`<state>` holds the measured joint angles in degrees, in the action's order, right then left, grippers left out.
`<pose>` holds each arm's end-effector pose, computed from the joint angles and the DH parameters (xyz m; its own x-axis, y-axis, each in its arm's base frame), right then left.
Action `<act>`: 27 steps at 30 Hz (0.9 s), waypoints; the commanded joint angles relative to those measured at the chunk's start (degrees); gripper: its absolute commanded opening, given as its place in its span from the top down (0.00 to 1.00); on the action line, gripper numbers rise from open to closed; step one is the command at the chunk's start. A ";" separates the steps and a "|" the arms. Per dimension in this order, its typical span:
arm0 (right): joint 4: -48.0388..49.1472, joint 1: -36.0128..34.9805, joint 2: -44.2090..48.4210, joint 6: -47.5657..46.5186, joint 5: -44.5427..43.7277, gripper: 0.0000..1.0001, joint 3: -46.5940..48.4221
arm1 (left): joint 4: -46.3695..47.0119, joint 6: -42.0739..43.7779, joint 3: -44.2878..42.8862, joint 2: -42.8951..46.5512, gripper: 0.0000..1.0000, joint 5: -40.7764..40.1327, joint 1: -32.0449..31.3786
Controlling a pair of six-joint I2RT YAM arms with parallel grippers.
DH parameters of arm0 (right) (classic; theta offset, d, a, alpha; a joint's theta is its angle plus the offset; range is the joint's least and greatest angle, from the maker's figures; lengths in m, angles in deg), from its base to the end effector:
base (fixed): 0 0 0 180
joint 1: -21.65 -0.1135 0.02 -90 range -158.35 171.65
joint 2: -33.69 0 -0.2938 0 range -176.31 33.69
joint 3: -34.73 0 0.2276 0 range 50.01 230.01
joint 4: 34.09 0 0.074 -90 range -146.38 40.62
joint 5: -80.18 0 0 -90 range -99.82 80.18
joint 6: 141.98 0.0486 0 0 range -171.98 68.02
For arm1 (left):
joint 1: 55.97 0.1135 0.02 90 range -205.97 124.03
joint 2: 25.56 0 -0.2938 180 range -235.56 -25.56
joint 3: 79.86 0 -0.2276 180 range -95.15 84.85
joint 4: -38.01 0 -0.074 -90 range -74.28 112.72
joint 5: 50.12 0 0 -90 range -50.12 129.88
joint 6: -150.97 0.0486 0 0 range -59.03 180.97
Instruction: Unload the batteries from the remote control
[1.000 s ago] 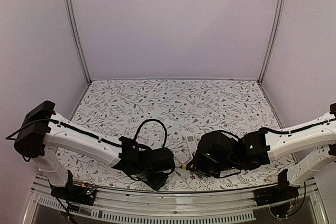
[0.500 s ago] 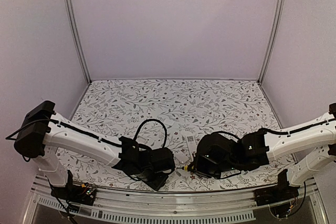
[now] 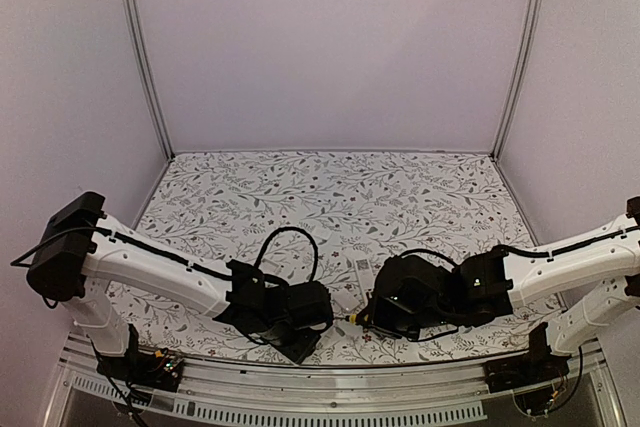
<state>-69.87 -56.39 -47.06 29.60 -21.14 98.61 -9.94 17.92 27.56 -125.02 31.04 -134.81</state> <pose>0.0641 0.2567 0.2407 -0.9486 0.2024 -0.2432 0.0261 0.8161 0.5773 0.0660 -0.2960 0.1826 -0.7930 0.5345 -0.2925 0.5752 0.8150 -0.0702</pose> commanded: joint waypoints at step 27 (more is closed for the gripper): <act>-3.89 -0.45 -2.89 0.67 -0.24 1.00 3.72 | -1.61 0.18 -1.94 -0.93 0.77 -1.23 -1.39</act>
<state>-71.09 -56.42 -48.77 29.71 -21.09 100.21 -10.71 17.97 26.92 -125.35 30.56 -135.10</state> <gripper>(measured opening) 0.129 0.543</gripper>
